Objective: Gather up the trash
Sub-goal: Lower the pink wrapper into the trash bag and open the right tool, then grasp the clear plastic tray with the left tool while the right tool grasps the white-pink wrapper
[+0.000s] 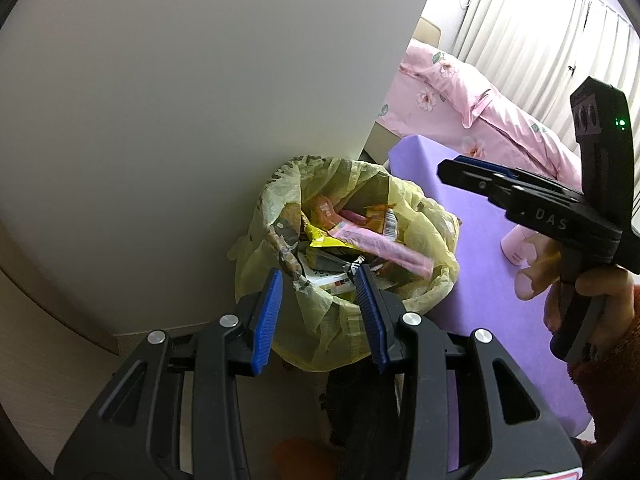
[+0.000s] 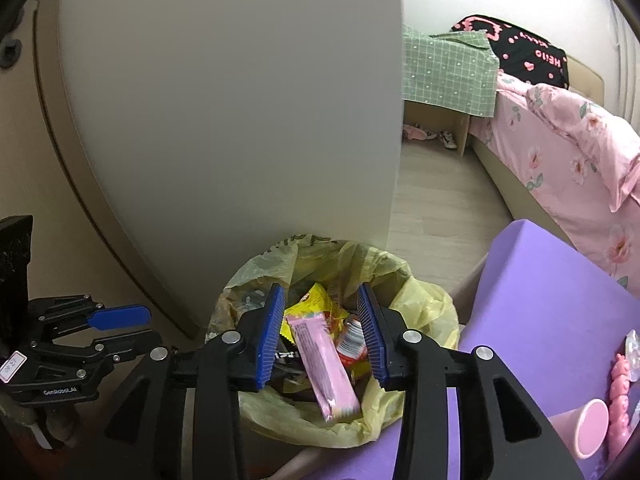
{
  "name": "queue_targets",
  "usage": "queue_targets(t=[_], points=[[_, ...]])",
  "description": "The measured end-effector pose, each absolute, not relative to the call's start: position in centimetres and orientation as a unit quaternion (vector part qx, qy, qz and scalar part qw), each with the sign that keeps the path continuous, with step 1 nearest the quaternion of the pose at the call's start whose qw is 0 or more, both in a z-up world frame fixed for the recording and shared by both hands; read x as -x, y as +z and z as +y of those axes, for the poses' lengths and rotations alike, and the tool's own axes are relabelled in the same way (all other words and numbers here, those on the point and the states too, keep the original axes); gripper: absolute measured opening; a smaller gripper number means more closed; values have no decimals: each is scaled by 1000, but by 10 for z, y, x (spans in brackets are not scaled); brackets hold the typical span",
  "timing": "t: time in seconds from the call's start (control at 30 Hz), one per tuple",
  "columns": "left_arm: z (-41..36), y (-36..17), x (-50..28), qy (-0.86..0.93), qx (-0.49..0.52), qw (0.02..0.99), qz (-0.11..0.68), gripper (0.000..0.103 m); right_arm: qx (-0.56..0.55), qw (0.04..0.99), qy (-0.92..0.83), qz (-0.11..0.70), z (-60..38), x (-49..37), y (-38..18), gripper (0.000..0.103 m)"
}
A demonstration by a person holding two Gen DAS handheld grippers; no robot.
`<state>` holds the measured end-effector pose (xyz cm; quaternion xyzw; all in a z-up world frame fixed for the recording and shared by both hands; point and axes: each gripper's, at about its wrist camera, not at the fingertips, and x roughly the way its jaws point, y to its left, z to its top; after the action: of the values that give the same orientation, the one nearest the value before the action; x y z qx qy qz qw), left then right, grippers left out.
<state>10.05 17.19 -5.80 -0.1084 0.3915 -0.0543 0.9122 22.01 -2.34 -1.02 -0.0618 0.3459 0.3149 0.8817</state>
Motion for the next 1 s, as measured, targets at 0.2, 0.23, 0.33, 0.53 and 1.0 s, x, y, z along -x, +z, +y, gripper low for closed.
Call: queue_targets(t=[0.2,0.23,0.33,0.53,1.0], points=[[160,-57,-107,-67,99,911,395,37,54,900,275,332,-59,-214,-1,36],[155,-57,-109,-72,95,911,395,37,56,904,268,329,-65,-213,0,36],[145,-56,-112,-85,92,910,395,37,57,919,229,315,-97,-210,6,36],[114,-55,-125,-133,88,907,389,37,30,940,142,308,-180,-204,9,41],[-34,-15,-208,-347,14,876,336,42,-1,948,-19,319,-359,-174,-18,57]])
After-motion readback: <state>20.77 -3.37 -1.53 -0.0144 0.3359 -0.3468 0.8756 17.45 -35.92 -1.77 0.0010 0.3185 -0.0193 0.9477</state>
